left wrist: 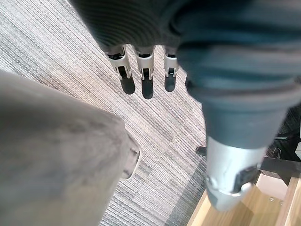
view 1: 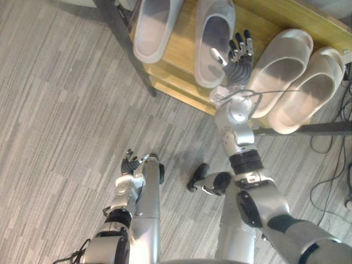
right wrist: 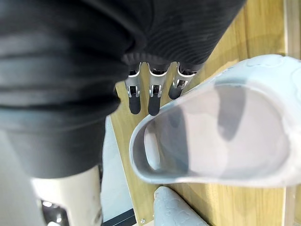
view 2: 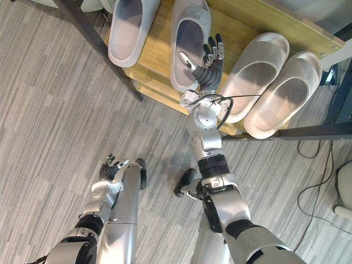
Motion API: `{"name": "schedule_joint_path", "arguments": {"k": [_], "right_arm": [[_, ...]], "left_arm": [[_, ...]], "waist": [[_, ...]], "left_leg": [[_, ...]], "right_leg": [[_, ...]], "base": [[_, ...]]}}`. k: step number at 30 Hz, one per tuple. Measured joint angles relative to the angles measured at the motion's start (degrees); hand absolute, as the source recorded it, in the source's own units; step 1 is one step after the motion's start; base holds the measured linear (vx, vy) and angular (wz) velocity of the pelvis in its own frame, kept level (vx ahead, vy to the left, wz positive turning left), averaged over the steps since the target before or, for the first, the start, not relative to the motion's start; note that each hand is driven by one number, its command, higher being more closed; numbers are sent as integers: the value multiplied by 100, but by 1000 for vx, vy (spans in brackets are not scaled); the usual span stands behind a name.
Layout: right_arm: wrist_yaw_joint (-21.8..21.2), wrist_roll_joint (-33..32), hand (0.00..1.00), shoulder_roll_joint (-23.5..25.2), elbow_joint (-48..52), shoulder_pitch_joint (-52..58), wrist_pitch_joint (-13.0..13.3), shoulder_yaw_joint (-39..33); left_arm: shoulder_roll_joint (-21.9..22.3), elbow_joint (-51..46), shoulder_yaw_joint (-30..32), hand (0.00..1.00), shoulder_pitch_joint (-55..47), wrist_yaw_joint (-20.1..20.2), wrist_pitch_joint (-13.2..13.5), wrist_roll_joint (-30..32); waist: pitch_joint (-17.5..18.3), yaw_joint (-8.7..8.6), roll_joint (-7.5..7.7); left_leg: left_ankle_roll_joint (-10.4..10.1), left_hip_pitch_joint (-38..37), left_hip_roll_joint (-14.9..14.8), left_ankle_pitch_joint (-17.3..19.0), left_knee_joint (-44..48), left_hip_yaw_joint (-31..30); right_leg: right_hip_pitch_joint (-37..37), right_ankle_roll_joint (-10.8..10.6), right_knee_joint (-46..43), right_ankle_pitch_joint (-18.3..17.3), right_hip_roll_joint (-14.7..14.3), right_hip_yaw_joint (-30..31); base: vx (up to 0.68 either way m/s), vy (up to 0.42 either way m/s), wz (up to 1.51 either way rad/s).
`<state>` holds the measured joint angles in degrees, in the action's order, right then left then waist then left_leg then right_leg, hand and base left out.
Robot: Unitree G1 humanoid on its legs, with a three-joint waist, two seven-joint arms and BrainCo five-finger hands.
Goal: Organize the slippers on the shoe rack
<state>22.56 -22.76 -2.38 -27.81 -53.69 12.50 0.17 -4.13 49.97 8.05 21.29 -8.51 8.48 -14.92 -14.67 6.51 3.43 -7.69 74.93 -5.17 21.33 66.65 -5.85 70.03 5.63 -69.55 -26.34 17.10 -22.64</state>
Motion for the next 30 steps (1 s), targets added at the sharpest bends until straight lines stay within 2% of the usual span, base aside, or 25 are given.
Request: {"name": "schedule_joint_path", "arguments": {"k": [5,11,17,21,27,30], "right_arm": [[-200,-421,0,-8,-552,-469,53,2],[-230,-500,0,-9,-1011,-747,50,-16],[-224,-772,0,-77,-1382,-1116,106,-171],[-196,-770,0,-118,-1420,-1161,101,-225],[-148,-634,0,-172,-1419,-1168,78,-228],[-91,-409,0,-241,-1419,-1146,-36,-228]], "left_arm": [[62,-65,-2,0,6,104,55,-50],[155,-97,-4,0,39,129,106,-71],[168,-92,-6,0,114,128,123,-103],[217,-96,-7,0,120,125,130,-104],[240,-97,-7,0,122,128,128,-111],[240,-82,-1,0,117,125,104,-168]], "waist": [[-9,62,-14],[-37,191,-61],[-59,209,-99],[-78,274,-131],[-83,283,-144],[-86,281,-148]], "left_leg": [[-61,109,83,-76,-55,-146],[-76,190,112,-88,-59,-197],[-118,276,127,-126,-51,-264],[-134,275,128,-134,-54,-273],[-147,259,120,-142,-56,-274],[-146,213,94,-142,-47,-235]], "right_leg": [[7,-20,-23,-22,77,-153],[42,-54,-24,-41,88,-198],[99,-51,-51,-44,94,-253],[99,-41,-72,-63,98,-256],[98,-5,-82,-73,91,-256],[82,25,-75,-56,74,-222]], "base": [[-1,42,14],[5,66,4],[8,49,3],[-5,41,2],[-1,45,1],[6,56,-5]]}}
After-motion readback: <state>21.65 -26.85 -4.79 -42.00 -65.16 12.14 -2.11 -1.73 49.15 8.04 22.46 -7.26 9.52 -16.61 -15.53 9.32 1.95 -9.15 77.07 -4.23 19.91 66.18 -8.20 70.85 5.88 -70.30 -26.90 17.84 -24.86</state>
